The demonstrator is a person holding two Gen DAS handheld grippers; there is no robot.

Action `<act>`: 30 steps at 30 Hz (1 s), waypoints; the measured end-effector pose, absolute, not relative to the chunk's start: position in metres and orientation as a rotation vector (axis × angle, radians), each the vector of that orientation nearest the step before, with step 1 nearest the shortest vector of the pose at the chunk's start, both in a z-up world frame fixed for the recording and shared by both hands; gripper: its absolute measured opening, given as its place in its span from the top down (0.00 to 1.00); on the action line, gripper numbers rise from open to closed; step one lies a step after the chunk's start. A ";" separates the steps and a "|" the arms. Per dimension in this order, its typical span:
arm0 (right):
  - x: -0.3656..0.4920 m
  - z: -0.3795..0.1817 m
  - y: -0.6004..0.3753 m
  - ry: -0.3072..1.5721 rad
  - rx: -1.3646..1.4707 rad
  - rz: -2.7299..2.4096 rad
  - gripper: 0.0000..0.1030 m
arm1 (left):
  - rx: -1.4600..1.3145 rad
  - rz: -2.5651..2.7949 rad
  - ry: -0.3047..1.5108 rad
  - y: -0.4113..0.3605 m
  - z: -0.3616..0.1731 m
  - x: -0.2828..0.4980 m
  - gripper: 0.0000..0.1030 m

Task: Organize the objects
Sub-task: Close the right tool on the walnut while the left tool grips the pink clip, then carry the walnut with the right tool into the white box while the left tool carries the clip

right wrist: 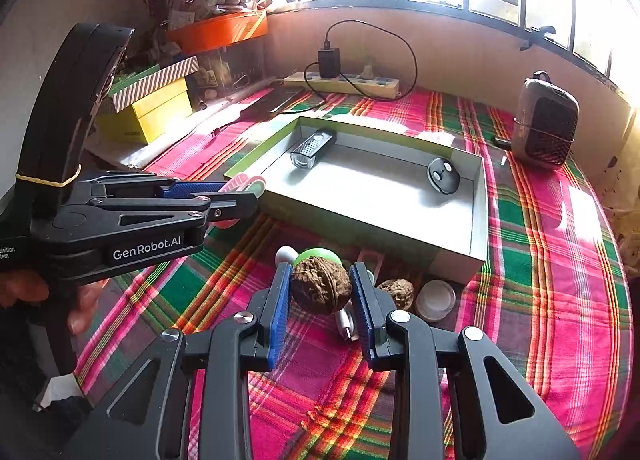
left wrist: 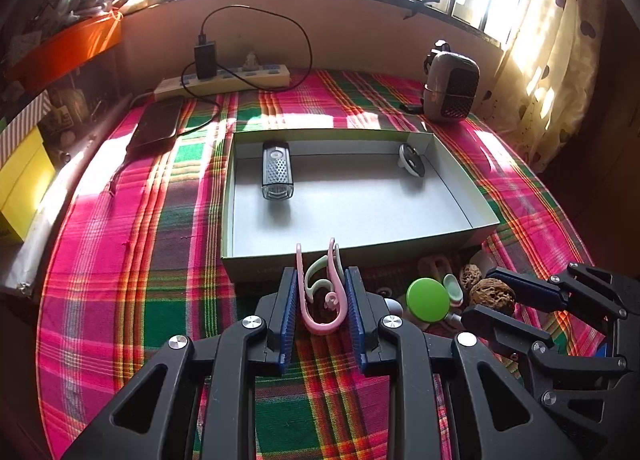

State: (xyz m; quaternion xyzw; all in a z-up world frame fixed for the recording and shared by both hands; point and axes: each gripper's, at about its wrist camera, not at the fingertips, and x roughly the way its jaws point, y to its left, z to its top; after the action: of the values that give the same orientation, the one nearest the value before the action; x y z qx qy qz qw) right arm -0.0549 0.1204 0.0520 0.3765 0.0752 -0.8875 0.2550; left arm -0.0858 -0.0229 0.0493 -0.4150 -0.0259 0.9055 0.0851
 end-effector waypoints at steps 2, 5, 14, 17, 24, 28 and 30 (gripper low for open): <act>-0.061 0.055 0.121 0.207 1.016 -2.422 0.70 | -1.239 2.699 -0.080 -0.023 0.051 -0.091 0.79; -0.072 0.060 0.123 0.203 1.009 -2.443 0.70 | -1.235 2.701 -0.068 -0.021 0.053 -0.099 0.79; -0.117 0.073 0.129 0.166 1.005 -2.513 0.70 | -1.226 2.699 -0.061 -0.018 0.057 -0.129 0.79; -0.131 0.073 0.128 0.158 1.013 -2.517 0.70 | -1.225 2.691 -0.053 -0.016 0.056 -0.139 0.79; -0.165 0.064 0.120 0.169 1.047 -2.524 0.70 | -1.254 2.687 -0.046 -0.016 0.047 -0.160 0.79; -0.184 0.057 0.116 0.173 1.077 -2.521 0.70 | -1.251 2.683 -0.039 -0.014 0.043 -0.171 0.79; -0.193 0.053 0.116 0.171 1.096 -2.516 0.70 | -1.262 2.680 -0.038 -0.014 0.040 -0.177 0.79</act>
State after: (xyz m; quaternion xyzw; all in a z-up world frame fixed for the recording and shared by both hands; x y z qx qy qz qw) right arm -0.1927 0.1156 0.0531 0.3908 0.0608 -0.8976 0.1947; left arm -0.1775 -0.0135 0.0397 -0.4242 -0.0128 0.9011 0.0894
